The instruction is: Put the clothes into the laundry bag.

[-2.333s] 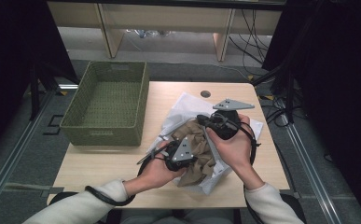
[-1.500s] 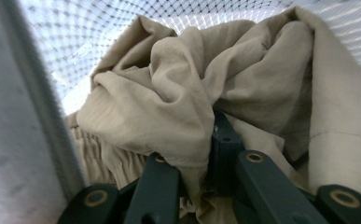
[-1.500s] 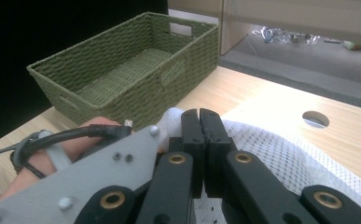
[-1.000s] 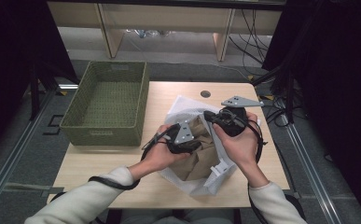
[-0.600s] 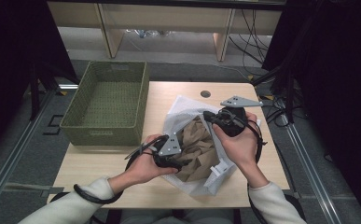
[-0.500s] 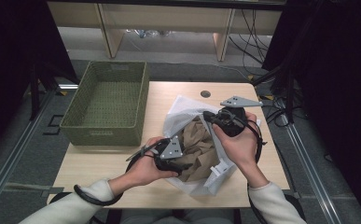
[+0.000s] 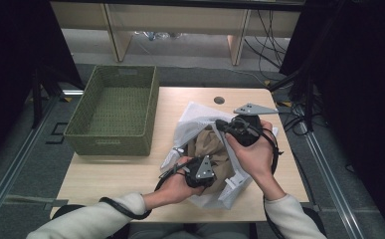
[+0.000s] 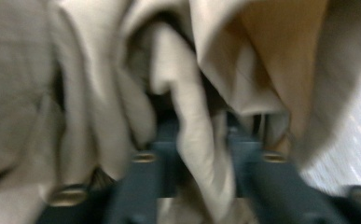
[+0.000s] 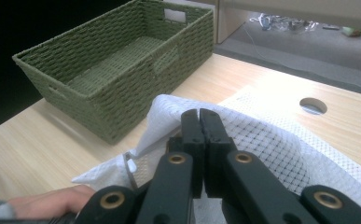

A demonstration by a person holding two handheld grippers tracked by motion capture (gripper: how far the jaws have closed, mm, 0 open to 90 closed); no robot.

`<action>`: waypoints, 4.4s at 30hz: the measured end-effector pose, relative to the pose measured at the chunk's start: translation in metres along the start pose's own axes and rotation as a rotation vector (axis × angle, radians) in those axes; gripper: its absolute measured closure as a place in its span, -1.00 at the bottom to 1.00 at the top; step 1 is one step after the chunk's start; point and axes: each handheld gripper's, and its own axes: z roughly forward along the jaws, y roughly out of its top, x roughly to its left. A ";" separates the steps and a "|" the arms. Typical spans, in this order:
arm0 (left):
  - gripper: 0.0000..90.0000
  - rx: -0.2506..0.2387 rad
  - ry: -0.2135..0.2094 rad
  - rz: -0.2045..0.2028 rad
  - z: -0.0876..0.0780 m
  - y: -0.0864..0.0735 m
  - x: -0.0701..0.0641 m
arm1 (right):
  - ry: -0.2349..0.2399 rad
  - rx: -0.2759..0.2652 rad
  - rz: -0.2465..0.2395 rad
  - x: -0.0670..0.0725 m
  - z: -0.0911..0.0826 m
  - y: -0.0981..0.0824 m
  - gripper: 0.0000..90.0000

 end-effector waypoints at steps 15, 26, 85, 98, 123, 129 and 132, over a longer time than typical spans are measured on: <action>0.92 -0.296 0.130 -0.180 -0.006 0.048 0.049 | 0.041 -0.082 -0.026 0.014 -0.017 0.011 1.00; 0.16 -0.170 -0.002 -0.071 0.021 0.024 0.031 | 0.013 -0.015 0.027 -0.001 -0.005 0.001 1.00; 0.12 -0.146 -0.097 -0.050 -0.004 0.012 0.016 | 0.022 -0.008 0.010 0.003 -0.009 -0.003 1.00; 0.14 -0.175 0.156 -0.113 -0.093 -0.029 0.065 | -0.008 0.027 0.045 -0.001 -0.011 -0.012 1.00; 0.30 0.115 0.033 -0.290 -0.074 -0.065 0.065 | 0.009 0.039 0.012 0.003 -0.010 -0.012 1.00; 0.76 0.094 0.012 -0.330 -0.078 -0.068 0.070 | 0.012 0.037 0.023 0.003 -0.010 -0.014 1.00; 0.92 0.083 0.012 -0.317 -0.082 -0.068 0.070 | 0.010 0.048 0.017 0.002 -0.010 -0.014 1.00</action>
